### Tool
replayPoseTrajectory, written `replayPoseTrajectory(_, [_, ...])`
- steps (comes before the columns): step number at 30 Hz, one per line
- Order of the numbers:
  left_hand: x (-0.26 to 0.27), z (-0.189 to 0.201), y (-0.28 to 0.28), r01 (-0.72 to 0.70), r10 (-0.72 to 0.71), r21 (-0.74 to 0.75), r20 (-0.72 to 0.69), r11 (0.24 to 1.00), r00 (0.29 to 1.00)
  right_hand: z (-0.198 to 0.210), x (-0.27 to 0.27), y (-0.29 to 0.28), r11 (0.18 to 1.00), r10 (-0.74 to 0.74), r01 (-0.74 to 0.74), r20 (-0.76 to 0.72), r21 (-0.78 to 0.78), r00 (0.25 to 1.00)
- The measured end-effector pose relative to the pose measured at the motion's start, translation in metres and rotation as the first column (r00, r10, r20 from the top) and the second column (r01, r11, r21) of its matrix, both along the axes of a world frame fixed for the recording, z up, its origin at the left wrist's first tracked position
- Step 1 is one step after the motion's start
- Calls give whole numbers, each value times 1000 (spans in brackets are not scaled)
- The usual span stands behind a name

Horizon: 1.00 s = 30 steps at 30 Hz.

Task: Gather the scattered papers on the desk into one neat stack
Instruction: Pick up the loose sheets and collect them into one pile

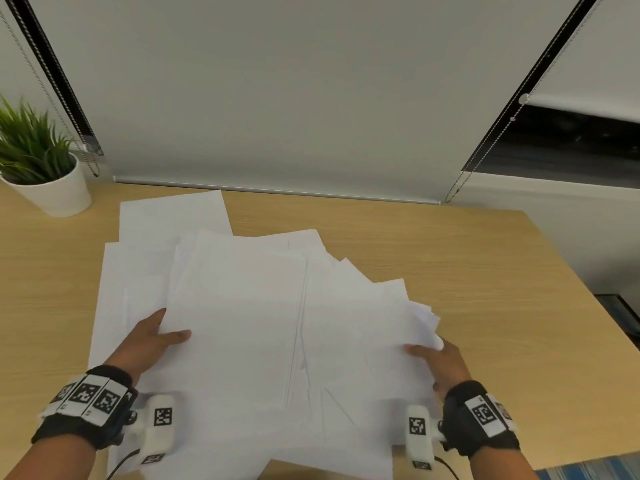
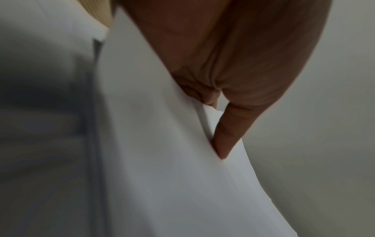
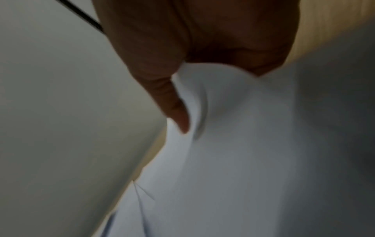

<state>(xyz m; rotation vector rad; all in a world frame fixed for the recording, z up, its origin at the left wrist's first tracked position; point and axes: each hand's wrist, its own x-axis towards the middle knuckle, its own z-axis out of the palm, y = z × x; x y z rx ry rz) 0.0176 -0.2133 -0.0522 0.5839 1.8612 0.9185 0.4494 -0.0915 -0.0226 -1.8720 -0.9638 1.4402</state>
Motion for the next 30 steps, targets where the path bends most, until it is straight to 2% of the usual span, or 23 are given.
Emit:
replayPoseTrajectory(4, [1,3,-1,-2,2,-10,4,1000,1000,1,-8,1,996,-69,68,22,50,997])
replayPoseTrajectory(7, [1,5,0,0,0,-16,-6,1000,1000,32,1,13,970,-151,132,78,204,985])
replayPoseTrajectory(9, [1,5,0,-5,5,-14,-22,1000,1000,62,10,19,924,-212,185,48,334,976])
replayPoseTrajectory(11, [2,6,0,-16,16,-13,-26,1000,1000,93,14,22,866,-258,267,-80,422,963])
replayPoseTrajectory(13, [6,8,-1,-23,23,-15,-16,1000,1000,116,12,24,822,-280,367,-253,435,926])
replayPoseTrajectory(16, [14,12,-4,-46,46,-4,21,999,999,132,-2,25,811,-229,414,-427,413,875])
replayPoseTrajectory(20, [25,20,-8,-52,51,16,54,999,997,123,-34,22,883,-97,323,-541,340,835])
replayPoseTrajectory(24, [23,28,-11,-104,110,-66,92,992,990,85,-75,4,962,-65,192,-525,192,849])
replayPoseTrajectory(27, [17,25,-14,-171,181,-62,305,983,935,47,-109,-22,997,29,5,-413,80,910])
replayPoseTrajectory(30, [22,28,-13,-164,155,4,302,986,941,8,-128,-44,953,293,-301,-158,-28,943])
